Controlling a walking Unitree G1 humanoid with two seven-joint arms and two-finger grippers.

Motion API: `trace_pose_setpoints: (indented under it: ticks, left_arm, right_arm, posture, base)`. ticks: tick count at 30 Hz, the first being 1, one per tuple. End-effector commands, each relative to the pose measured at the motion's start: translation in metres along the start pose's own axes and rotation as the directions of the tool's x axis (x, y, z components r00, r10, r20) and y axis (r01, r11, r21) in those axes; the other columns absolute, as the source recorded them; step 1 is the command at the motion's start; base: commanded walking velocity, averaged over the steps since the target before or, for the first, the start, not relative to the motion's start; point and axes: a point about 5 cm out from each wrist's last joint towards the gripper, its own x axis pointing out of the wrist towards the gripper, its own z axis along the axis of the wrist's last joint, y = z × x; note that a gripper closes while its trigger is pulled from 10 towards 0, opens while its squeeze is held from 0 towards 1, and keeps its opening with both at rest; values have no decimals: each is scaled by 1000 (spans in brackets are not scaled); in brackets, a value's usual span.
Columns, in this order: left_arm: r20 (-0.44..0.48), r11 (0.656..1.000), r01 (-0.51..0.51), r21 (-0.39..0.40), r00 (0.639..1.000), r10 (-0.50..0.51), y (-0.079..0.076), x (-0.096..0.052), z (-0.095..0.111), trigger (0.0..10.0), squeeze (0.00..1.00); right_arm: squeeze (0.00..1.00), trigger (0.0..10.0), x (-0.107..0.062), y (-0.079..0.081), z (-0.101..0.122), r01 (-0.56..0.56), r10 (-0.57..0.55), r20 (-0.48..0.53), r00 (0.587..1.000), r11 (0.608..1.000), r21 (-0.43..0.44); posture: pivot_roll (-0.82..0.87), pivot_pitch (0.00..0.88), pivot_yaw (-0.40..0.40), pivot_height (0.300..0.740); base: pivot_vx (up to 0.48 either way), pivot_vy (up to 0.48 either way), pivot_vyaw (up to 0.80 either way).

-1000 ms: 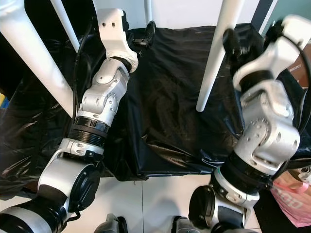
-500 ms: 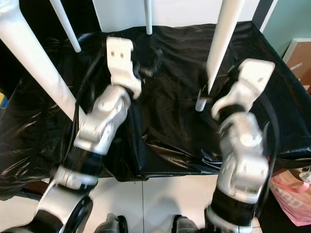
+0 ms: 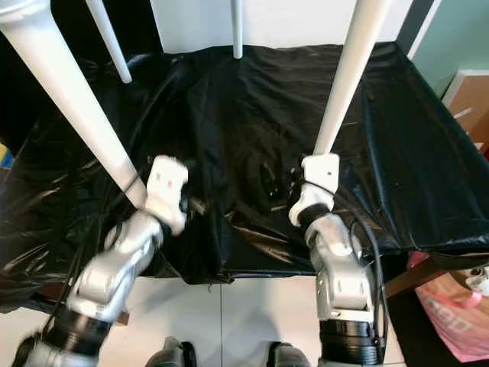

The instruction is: Building children table

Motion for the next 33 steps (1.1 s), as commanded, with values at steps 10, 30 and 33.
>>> trace_pose_setpoints:
  ticks: [10,30,33]
  left_arm:
    - [94,993,10,-115,996,1,-34,-50,-14,10000,0]
    - [-249,918,158,-364,933,-259,-60,-177,-45,10000,0]
    - [-395,888,33,-459,888,-237,-79,-214,-71,10000,0]
  right_arm:
    - [0,10000,-46,19,-28,-183,183,16,983,983,21]
    - [0,10000,-151,-16,-79,-652,681,-433,591,719,240]
    - [0,10000,-188,-33,-112,-557,610,-566,555,778,293]
  posture:
    - [27,138,-24,740]
    - [59,142,-26,740]
    - [72,139,-27,740]
  base:
    - [0,0,0]
    - [0,0,0]
    - [0,0,0]
